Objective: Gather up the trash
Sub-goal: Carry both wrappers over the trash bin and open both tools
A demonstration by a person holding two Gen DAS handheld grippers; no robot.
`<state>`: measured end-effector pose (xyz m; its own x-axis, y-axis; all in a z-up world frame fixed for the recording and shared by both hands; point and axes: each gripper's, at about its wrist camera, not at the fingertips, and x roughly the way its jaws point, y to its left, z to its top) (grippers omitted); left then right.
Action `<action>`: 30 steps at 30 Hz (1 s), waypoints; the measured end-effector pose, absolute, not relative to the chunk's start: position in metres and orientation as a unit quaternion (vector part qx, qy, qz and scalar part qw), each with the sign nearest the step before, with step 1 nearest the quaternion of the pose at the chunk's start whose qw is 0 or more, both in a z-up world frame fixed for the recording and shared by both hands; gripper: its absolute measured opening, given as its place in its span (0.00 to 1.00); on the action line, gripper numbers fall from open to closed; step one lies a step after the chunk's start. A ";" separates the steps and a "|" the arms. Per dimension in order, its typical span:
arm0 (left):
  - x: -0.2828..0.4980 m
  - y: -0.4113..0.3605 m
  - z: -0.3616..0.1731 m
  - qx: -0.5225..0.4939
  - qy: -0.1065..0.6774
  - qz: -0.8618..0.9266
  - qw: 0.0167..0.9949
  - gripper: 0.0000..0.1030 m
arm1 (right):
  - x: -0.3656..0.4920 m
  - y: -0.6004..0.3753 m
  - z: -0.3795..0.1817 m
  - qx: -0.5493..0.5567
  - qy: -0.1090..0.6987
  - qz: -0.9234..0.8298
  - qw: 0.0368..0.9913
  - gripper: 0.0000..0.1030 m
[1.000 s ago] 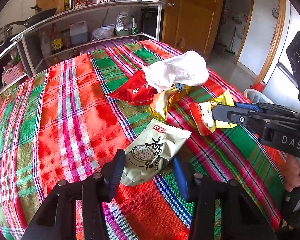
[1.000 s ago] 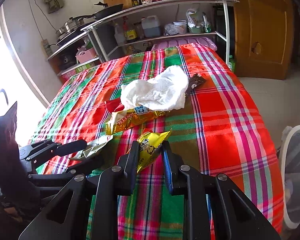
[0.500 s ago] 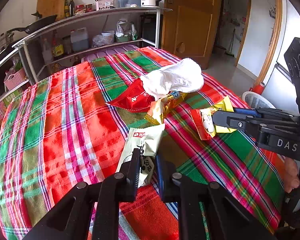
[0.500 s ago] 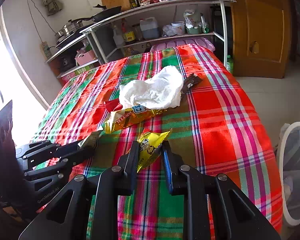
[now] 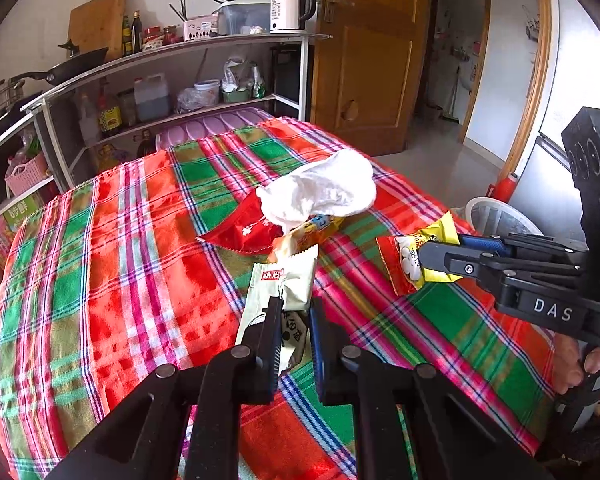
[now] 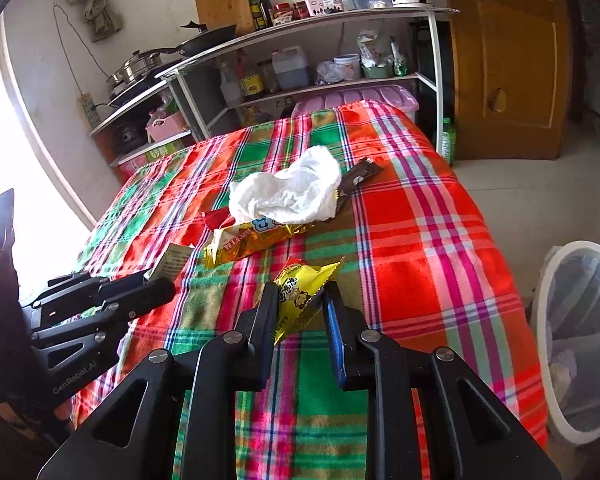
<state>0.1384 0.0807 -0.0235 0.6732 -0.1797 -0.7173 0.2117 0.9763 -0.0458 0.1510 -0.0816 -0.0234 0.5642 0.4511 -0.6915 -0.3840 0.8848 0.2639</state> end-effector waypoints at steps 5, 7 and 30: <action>0.140 0.069 -0.014 0.017 0.382 -0.119 0.916 0.13 | 0.145 -0.097 -0.015 0.044 0.391 0.226 0.891 0.23; 0.141 0.062 -0.010 0.020 0.378 -0.125 0.917 0.13 | 0.142 -0.107 -0.010 0.047 0.386 0.220 0.895 0.23; 0.179 -0.074 0.003 0.026 0.376 -0.238 0.895 0.13 | 0.130 -0.251 0.009 0.081 0.361 0.090 0.925 0.23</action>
